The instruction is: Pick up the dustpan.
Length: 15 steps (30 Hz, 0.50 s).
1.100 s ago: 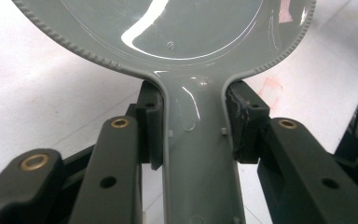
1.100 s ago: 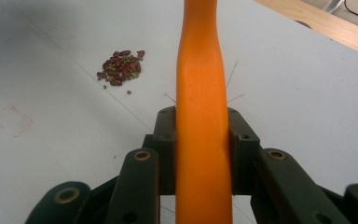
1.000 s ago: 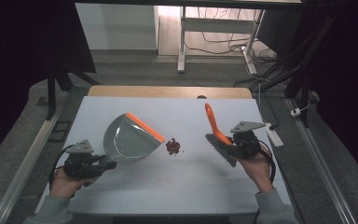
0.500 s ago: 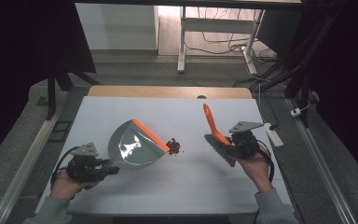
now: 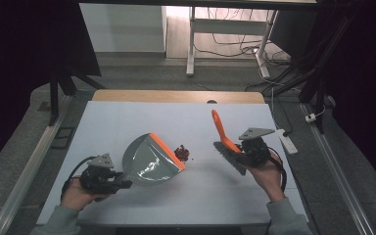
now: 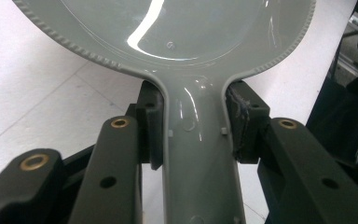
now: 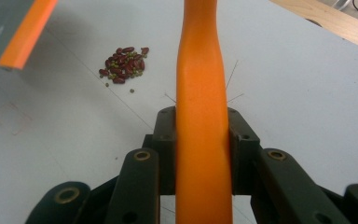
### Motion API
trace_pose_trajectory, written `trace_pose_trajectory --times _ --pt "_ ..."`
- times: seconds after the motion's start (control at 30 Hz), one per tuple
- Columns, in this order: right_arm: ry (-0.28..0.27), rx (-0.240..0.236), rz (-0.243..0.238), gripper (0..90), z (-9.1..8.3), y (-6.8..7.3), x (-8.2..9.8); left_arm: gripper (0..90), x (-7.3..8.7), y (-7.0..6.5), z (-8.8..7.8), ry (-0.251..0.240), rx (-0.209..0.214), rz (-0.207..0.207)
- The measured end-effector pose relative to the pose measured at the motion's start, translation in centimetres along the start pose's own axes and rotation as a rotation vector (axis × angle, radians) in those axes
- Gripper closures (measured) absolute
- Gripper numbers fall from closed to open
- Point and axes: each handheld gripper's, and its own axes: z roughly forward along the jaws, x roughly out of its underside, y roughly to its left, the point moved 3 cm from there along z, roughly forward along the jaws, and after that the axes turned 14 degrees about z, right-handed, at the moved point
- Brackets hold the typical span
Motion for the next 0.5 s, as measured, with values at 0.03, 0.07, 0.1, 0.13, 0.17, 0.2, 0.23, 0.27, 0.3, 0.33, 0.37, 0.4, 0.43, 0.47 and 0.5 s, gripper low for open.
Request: trace_pose_trajectory --times 0.03,0.07,0.1,0.13,0.17,0.2,0.23,0.27,0.3,0.33,0.37,0.4,0.43,0.47,0.5 --pt "0.002 0.000 -0.001 70.8 0.0 0.0 0.0 61.5 0.0 0.0 0.2 0.006 0.000 0.000" --pt "0.004 0.002 -0.005 70.8 0.1 0.0 0.1 61.6 -0.1 -0.1 0.3 0.013 0.000 0.001" --pt "0.008 0.002 -0.006 70.8 0.1 0.0 0.1 61.5 -0.1 -0.1 0.5 0.020 0.004 0.005" --pt "0.005 0.002 -0.005 70.8 0.2 0.0 0.1 61.5 -0.1 -0.1 0.6 0.024 0.006 0.006" --pt "0.006 0.002 -0.007 70.8 0.2 0.0 0.1 61.5 -0.1 -0.1 0.8 0.029 0.009 0.007" --pt "0.007 0.001 -0.004 70.8 0.2 0.0 0.1 61.5 -0.2 -0.2 1.0 0.036 0.014 0.007" --pt "0.010 0.001 -0.005 70.9 0.2 0.1 0.1 61.5 -0.2 -0.2 1.1 0.037 0.016 0.004" --pt "0.011 0.001 -0.005 70.8 0.3 0.1 0.2 61.5 -0.2 -0.2 1.2 0.043 0.022 0.006" --pt "0.011 0.000 -0.008 70.8 0.3 0.1 0.2 61.5 -0.2 -0.2 1.4 0.047 0.025 0.005" --pt "0.013 -0.001 -0.006 70.8 0.3 0.1 0.2 61.5 -0.2 -0.2 1.5 0.049 0.027 0.004" --pt "0.014 -0.002 -0.007 70.8 0.4 0.1 0.2 61.5 -0.2 -0.2 1.6 0.053 0.029 0.003" --pt "0.014 -0.001 -0.009 70.8 0.4 0.1 0.2 61.5 -0.2 -0.3 1.8 0.058 0.034 0.003" --pt "0.015 -0.002 -0.007 70.8 0.4 0.1 0.2 61.5 -0.2 -0.3 1.9 0.058 0.041 0.001" --pt "0.016 -0.002 -0.007 70.8 0.5 0.1 0.2 61.5 -0.2 -0.4 2.0 0.057 0.045 -0.006" --pt "0.016 -0.002 -0.007 70.8 0.5 0.1 0.2 61.5 -0.3 -0.4 2.1 0.055 0.051 -0.003"
